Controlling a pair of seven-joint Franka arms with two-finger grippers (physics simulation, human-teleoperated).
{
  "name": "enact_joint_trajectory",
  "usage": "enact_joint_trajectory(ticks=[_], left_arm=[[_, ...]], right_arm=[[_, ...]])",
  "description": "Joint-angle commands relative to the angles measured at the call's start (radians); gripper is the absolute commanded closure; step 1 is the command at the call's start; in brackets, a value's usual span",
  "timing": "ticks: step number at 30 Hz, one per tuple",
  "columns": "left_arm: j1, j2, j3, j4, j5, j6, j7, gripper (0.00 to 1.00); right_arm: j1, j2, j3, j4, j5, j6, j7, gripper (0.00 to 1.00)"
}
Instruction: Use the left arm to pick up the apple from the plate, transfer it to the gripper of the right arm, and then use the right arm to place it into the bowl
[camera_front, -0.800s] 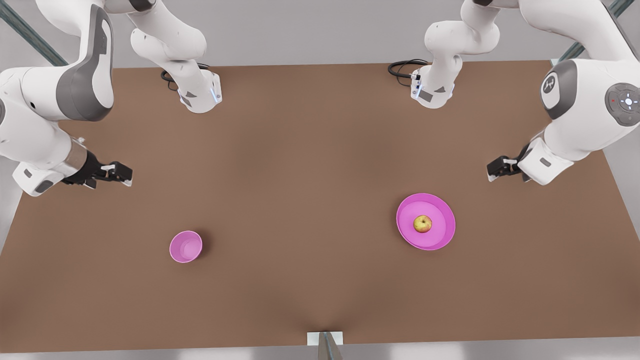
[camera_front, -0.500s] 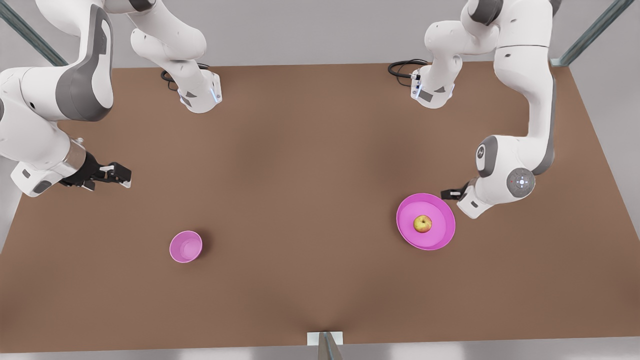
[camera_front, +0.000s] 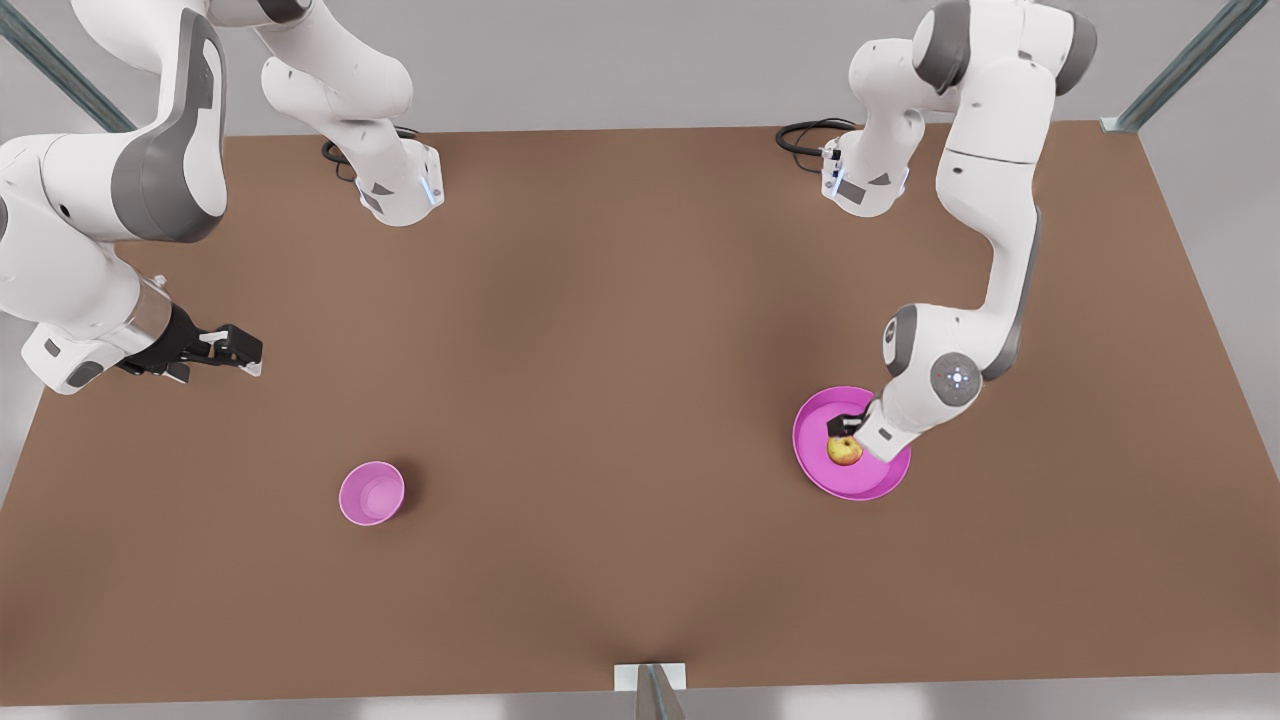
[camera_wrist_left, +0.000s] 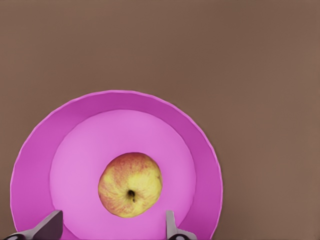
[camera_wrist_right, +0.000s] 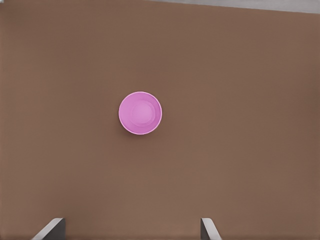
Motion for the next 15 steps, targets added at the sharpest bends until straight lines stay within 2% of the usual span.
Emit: enact_joint_trajectory(ticks=[1, 14, 15], left_arm=[[-0.010, 0.018, 0.001, 0.012, 0.002, 0.057, -0.159, 0.00], [-0.004, 0.116, 0.007, 0.034, 0.007, 0.066, -0.161, 0.00], [-0.005, 0.119, 0.007, 0.034, 0.007, 0.066, -0.161, 0.03]], right_arm=[[0.001, -0.001, 0.000, 0.000, 0.001, 0.000, -0.009, 0.00], [-0.001, -0.001, 0.000, 0.000, -0.001, 0.002, -0.009, 0.00], [-0.001, -0.001, 0.000, 0.000, -0.001, 0.002, -0.011, 0.00]])
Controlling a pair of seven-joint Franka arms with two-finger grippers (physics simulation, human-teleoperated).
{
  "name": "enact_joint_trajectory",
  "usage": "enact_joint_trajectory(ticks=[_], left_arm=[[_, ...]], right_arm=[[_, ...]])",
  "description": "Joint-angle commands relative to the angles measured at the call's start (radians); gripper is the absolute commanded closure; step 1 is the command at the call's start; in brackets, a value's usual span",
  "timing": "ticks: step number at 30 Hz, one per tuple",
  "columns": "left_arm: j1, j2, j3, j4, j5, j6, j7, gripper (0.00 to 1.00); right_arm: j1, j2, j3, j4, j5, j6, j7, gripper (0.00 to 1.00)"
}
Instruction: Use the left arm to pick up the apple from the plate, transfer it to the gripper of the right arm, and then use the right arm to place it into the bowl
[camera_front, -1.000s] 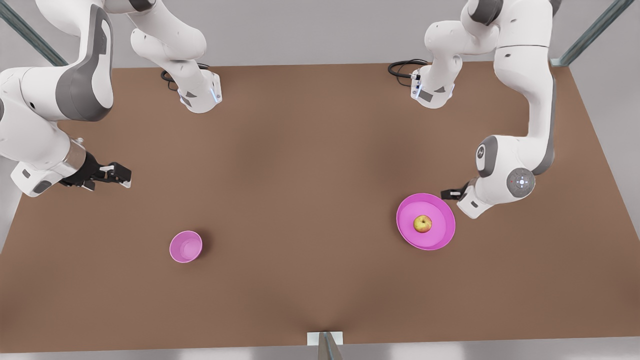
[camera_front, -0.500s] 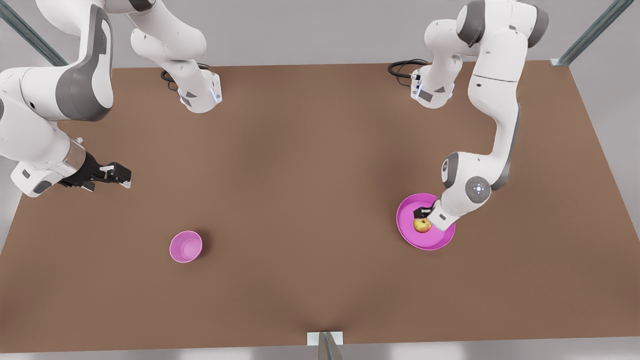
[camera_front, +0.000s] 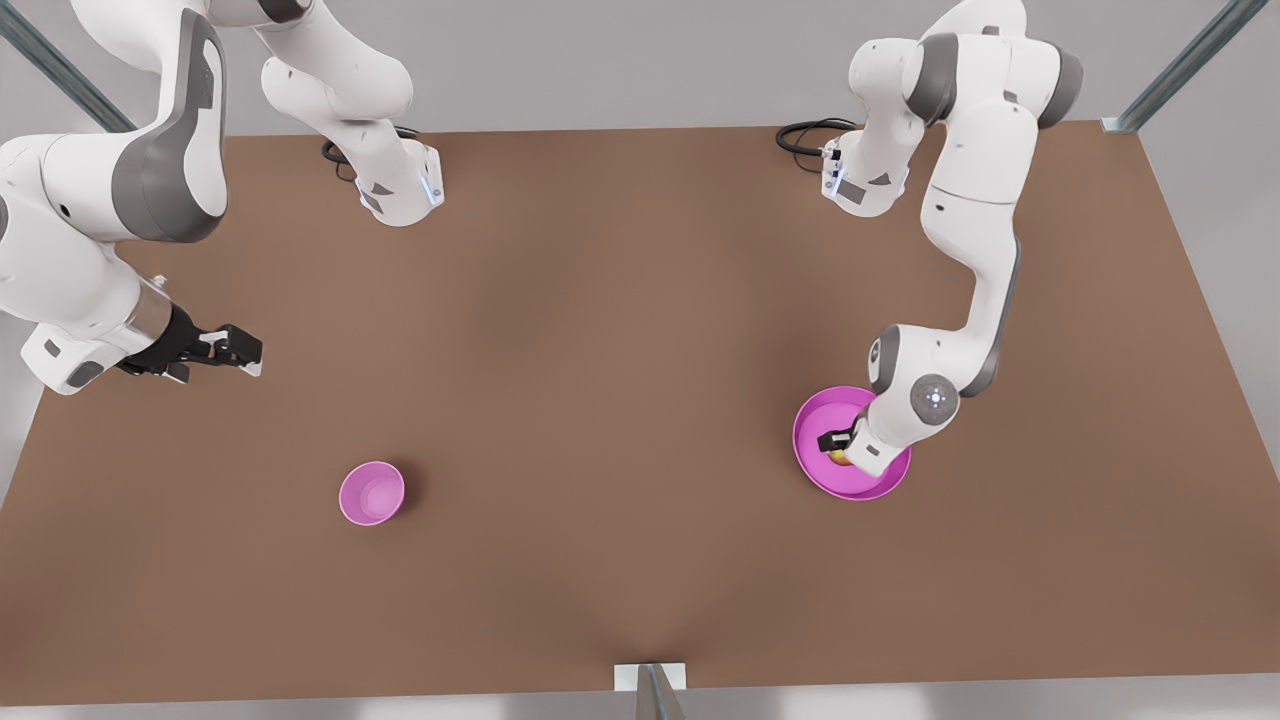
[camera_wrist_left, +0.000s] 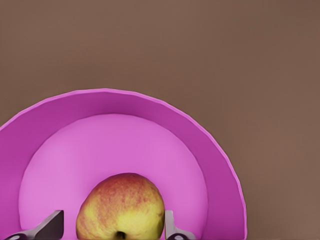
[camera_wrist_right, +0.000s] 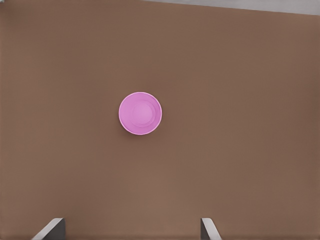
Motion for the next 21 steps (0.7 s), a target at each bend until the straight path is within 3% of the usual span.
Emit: enact_joint_trajectory(ticks=[1, 12, 17, 21], left_arm=[[0.000, 0.003, 0.000, 0.000, 0.002, 0.005, -0.075, 0.05], [0.000, 0.020, 0.000, 0.000, 0.002, 0.022, -0.078, 0.16], [-0.004, 0.020, 0.000, 0.000, 0.002, 0.022, -0.075, 0.29], [0.003, 0.006, -0.001, 0.068, -0.002, -0.052, -0.088, 0.30]], right_arm=[[0.000, -0.001, 0.000, 0.000, 0.001, 0.000, -0.006, 0.00], [0.000, -0.001, 0.000, 0.000, 0.002, 0.000, -0.010, 0.00], [0.003, -0.001, 0.000, 0.000, 0.002, 0.000, -0.010, 0.00], [0.006, -0.001, 0.000, 0.000, 0.002, -0.003, -0.009, 0.00]])
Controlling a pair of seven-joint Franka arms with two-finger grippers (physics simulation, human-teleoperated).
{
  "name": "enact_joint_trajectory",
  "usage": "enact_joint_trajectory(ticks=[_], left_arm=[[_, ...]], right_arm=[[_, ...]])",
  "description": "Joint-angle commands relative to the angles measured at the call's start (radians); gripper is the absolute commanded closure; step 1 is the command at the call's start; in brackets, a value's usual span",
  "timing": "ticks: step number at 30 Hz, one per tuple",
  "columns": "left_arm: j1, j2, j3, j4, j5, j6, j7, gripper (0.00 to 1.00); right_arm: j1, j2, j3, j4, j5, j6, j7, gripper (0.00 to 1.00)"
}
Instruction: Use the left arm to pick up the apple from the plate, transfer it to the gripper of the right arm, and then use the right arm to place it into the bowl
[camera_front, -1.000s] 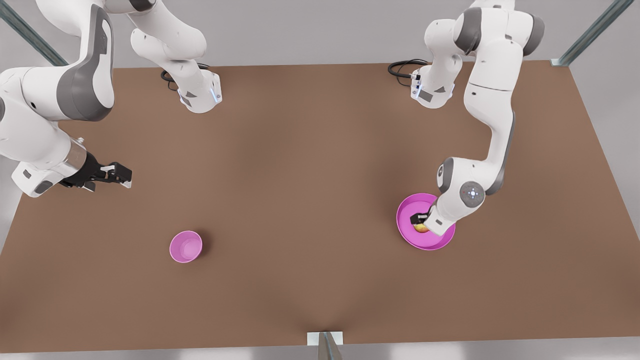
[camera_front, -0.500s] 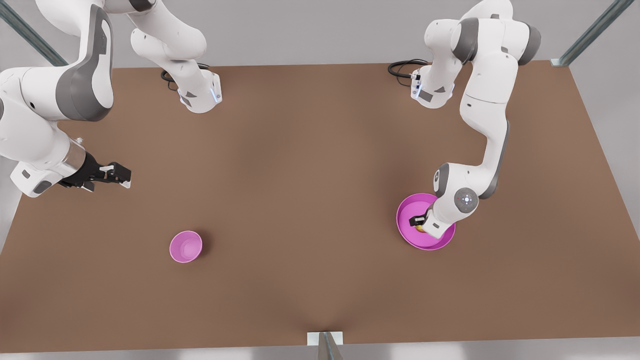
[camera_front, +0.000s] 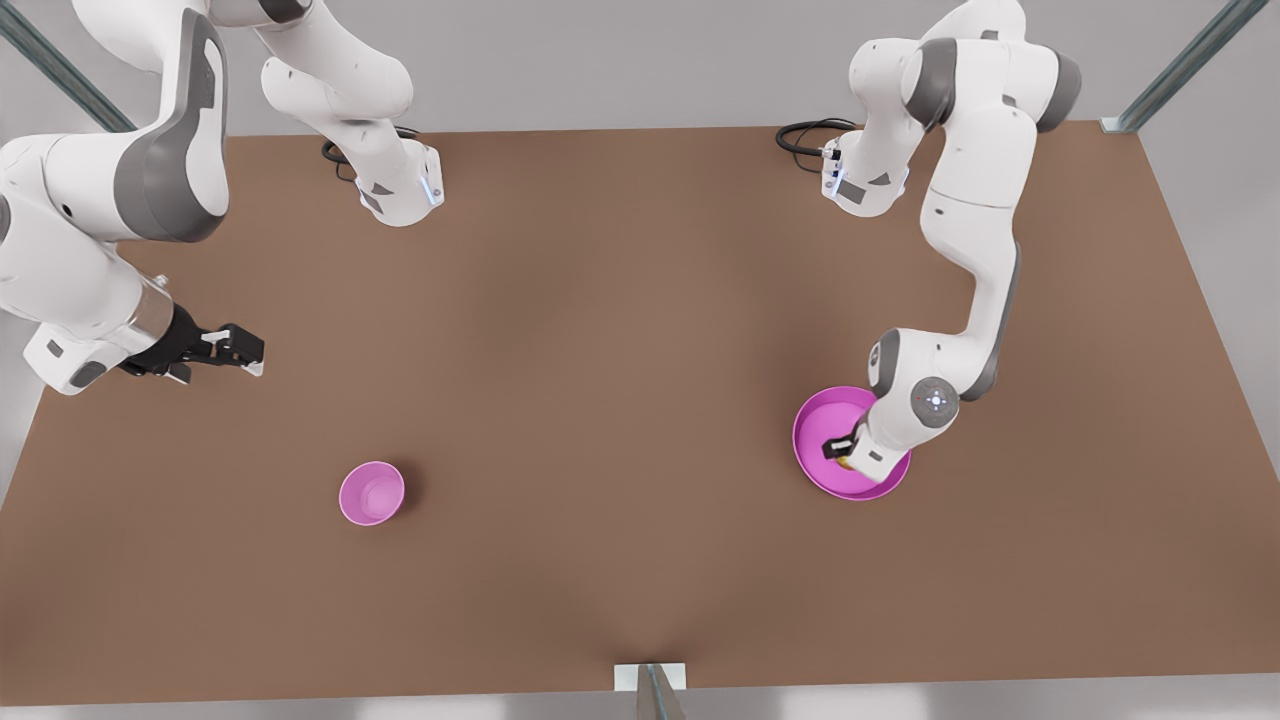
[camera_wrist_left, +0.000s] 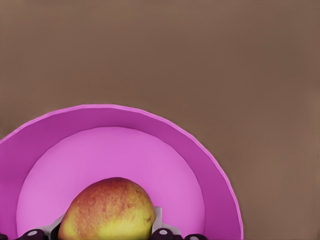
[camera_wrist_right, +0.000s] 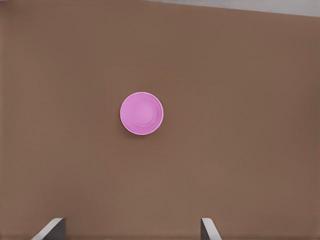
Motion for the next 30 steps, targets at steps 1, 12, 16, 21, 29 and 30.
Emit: enact_joint_trajectory(ticks=[1, 12, 16, 21, 29, 30], left_arm=[[-0.003, -0.005, -0.001, 0.081, -0.008, -0.161, -0.067, 0.30], [-0.103, 0.012, -0.157, 0.472, -0.907, -0.373, -0.931, 0.30], [-0.179, 0.069, -0.164, 0.495, -1.191, -0.150, -1.098, 0.33], [-0.293, 0.302, -0.289, 0.774, -1.307, 0.311, -1.394, 0.35], [-0.365, 0.494, -0.386, 1.020, -1.310, 0.401, -1.170, 0.34], [-0.333, 0.514, -0.455, 1.020, -1.312, 0.384, -1.045, 0.34]], right_arm=[[0.001, -0.001, 0.000, 0.001, 0.001, -0.003, -0.004, 0.00], [-0.002, -0.001, 0.000, 0.001, 0.002, -0.003, -0.004, 0.00], [-0.004, -0.001, 0.000, 0.001, 0.002, -0.003, -0.004, 0.00], [-0.005, 0.011, -0.001, 0.001, -0.001, 0.006, -0.001, 0.00], [0.087, 0.080, 0.022, -0.001, 0.436, 0.046, 0.104, 0.00], [0.090, 0.125, 0.023, -0.001, 0.563, 0.092, 0.096, 0.00]])
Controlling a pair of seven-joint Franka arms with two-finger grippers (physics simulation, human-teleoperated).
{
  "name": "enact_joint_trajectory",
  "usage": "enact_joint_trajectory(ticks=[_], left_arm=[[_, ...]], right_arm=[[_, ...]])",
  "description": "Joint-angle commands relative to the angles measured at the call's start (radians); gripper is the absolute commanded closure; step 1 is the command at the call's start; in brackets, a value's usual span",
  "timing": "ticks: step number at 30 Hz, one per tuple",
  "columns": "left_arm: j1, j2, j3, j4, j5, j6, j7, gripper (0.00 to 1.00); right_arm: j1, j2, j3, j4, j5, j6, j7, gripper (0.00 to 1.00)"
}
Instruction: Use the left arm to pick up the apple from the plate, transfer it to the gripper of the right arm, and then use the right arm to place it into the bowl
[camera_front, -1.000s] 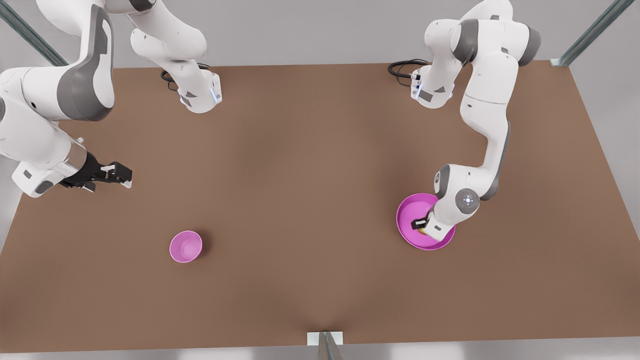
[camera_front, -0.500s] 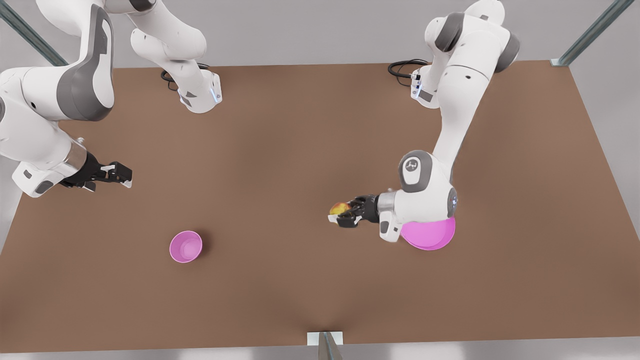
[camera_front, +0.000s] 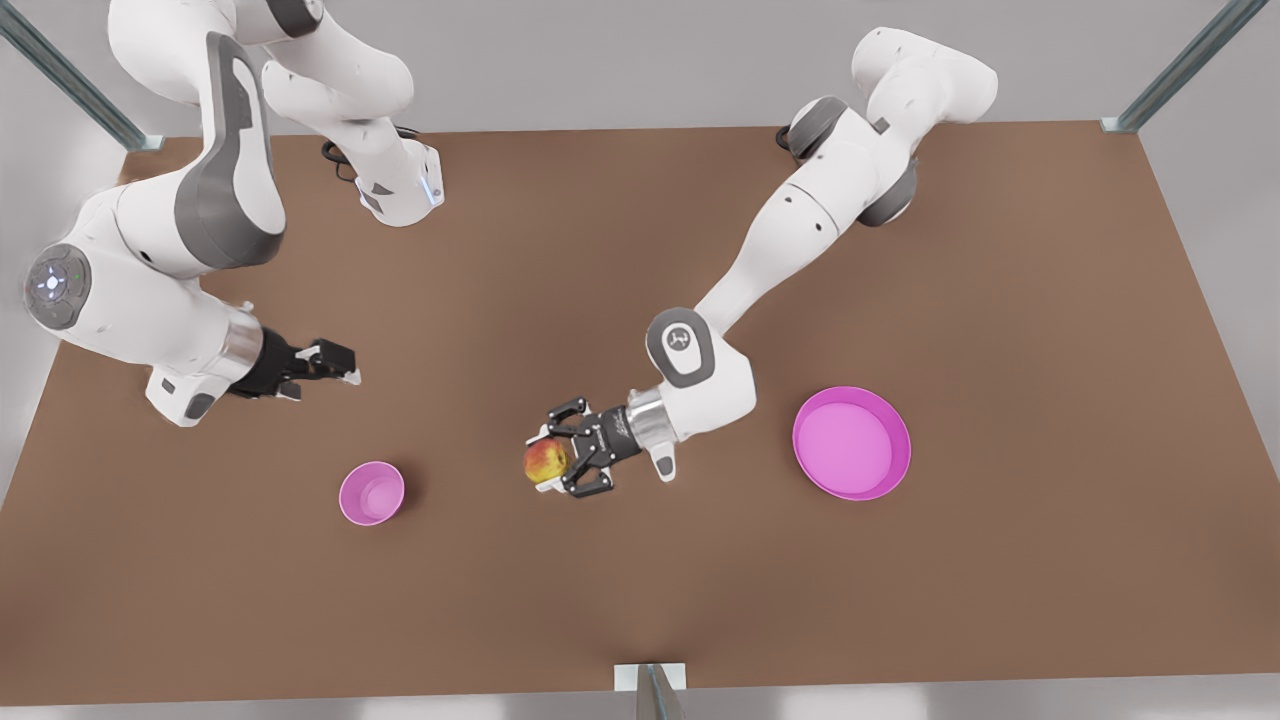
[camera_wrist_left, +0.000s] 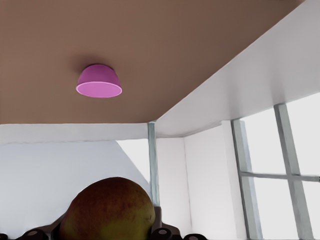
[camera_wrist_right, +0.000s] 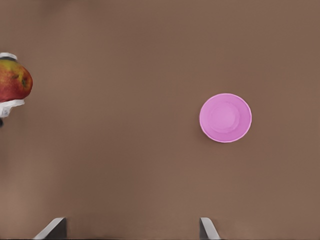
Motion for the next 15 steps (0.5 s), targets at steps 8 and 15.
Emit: enact_joint_trajectory(ticks=[8, 15], left_arm=[[0.099, 0.048, -0.192, 0.001, -0.011, -0.003, 0.065, 0.35], [0.086, 0.056, -0.194, 0.003, -0.011, -0.003, 0.075, 0.35]], right_arm=[[-0.025, 0.478, 0.011, 0.265, 0.914, 0.027, -0.306, 0.00], [-0.039, 0.627, 0.011, 0.297, 1.129, -0.002, -0.487, 0.00]])
